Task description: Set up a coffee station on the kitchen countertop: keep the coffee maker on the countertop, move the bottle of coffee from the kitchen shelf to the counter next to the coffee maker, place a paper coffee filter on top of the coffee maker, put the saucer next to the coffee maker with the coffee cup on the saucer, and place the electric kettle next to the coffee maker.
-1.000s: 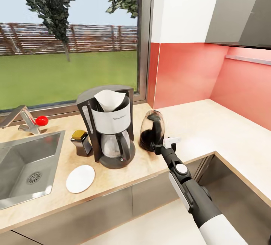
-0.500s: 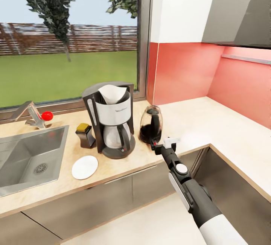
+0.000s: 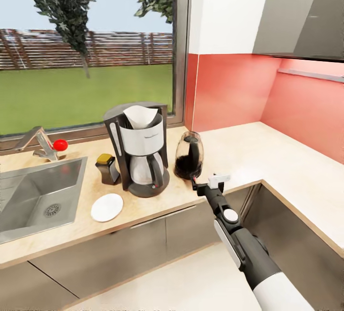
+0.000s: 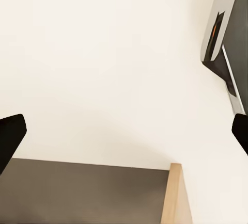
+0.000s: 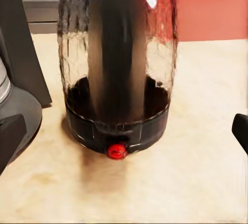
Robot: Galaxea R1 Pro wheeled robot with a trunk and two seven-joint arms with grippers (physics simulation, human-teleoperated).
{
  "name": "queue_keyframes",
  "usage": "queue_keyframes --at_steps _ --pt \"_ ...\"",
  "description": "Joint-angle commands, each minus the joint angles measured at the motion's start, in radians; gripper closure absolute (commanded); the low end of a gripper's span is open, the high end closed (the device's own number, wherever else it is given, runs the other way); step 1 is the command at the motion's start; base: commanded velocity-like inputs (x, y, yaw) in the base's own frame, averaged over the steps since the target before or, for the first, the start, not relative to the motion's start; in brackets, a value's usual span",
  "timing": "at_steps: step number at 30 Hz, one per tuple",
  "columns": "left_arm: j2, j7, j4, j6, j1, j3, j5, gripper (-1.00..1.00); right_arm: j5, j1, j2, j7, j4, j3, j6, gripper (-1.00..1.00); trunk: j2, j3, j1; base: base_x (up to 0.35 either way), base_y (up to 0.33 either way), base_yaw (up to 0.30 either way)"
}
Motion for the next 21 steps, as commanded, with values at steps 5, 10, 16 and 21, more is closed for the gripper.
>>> queue_keyframes --at_steps 5,10,16,21 --pt "0.000 -0.007 -0.003 -0.052 0.000 0.007 -0.011 -1.00 -0.012 0.043 -0.001 -0.009 0.128 0.000 -0.216 -1.00 -0.002 -0.002 0.000 -0.030 -0.019 0.000" --pt "0.001 -0.009 -0.002 -0.076 0.000 0.006 -0.012 -1.00 -0.012 0.076 -0.004 -0.009 0.234 -0.005 -0.446 -1.00 -0.002 -0.002 0.000 -0.002 -0.001 0.000" --pt "-0.001 -0.011 -0.002 -0.081 0.000 0.006 -0.012 -1.00 -0.038 0.085 -0.007 -0.011 0.455 -0.007 -0.659 -1.00 -0.002 -0.002 0.000 0.000 0.000 0.000" --pt "-0.001 -0.011 -0.002 -0.081 0.000 0.006 -0.012 -1.00 -0.049 0.085 -0.010 -0.011 0.610 -0.020 -0.678 -1.00 -0.002 -0.002 0.000 0.000 0.000 0.000"
